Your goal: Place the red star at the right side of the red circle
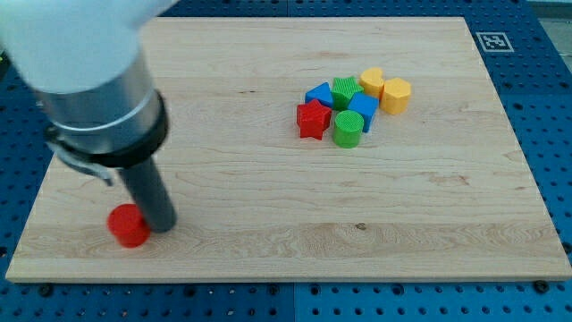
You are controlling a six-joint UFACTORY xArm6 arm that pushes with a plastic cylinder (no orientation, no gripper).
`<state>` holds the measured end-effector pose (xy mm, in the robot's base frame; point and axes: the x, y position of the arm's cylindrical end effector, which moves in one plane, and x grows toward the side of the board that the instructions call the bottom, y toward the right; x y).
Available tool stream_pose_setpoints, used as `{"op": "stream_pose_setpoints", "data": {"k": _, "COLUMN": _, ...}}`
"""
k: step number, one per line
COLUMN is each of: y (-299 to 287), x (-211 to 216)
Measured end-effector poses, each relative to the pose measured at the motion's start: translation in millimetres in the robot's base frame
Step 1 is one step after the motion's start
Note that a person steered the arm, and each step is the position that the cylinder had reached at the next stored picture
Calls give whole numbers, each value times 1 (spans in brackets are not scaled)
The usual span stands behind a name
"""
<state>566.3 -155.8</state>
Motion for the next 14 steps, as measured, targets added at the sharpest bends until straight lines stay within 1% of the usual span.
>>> {"op": "stream_pose_setpoints", "data": {"k": 1, "y": -16, "x": -8}}
{"op": "stream_pose_setpoints", "data": {"k": 3, "y": -11, "x": -130}}
{"op": "stream_pose_setpoints", "data": {"k": 4, "y": 20, "x": -179}}
{"op": "stream_pose_setpoints", "data": {"k": 5, "y": 60, "x": -198}}
{"op": "stream_pose_setpoints", "data": {"k": 6, "y": 102, "x": -175}}
{"op": "stream_pose_setpoints", "data": {"k": 7, "y": 129, "x": -144}}
{"op": "stream_pose_setpoints", "data": {"k": 9, "y": 145, "x": -188}}
{"op": "stream_pose_setpoints", "data": {"k": 10, "y": 190, "x": -178}}
{"op": "stream_pose_setpoints", "data": {"k": 11, "y": 203, "x": -142}}
{"op": "stream_pose_setpoints", "data": {"k": 12, "y": 184, "x": -107}}
{"op": "stream_pose_setpoints", "data": {"k": 13, "y": 175, "x": -104}}
{"op": "stream_pose_setpoints", "data": {"k": 14, "y": 205, "x": -104}}
